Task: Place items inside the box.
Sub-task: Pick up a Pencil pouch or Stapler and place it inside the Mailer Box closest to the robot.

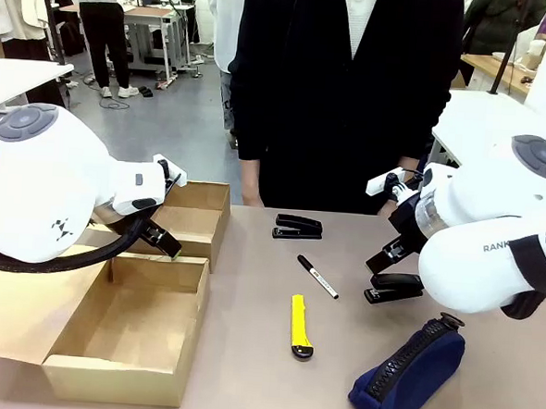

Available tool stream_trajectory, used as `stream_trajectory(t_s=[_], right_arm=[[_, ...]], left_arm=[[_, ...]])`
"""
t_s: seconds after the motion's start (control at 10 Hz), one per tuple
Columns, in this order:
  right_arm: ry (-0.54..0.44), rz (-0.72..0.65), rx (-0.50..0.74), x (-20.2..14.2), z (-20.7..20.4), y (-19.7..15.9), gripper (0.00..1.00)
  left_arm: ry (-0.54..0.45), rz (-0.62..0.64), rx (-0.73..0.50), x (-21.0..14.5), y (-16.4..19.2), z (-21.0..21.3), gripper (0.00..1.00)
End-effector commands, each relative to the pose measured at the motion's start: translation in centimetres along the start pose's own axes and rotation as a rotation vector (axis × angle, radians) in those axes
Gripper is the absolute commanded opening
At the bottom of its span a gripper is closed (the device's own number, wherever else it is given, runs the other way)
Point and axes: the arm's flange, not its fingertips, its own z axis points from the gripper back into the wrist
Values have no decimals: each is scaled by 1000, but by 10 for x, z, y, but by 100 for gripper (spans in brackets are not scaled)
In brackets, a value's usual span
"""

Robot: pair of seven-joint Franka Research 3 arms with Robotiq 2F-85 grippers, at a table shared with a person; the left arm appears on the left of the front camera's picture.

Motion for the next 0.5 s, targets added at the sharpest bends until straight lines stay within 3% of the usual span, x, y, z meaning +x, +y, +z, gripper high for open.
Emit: stream_trajectory(t_s=[0.0, 0.4], right_arm=[[0, -1, 0, 0, 0, 0, 100], [0, -1, 0, 0, 0, 0, 100]], left_arm=[[0, 0, 0, 0, 0, 0, 100], [0, 0, 0, 0, 0, 0, 100]])
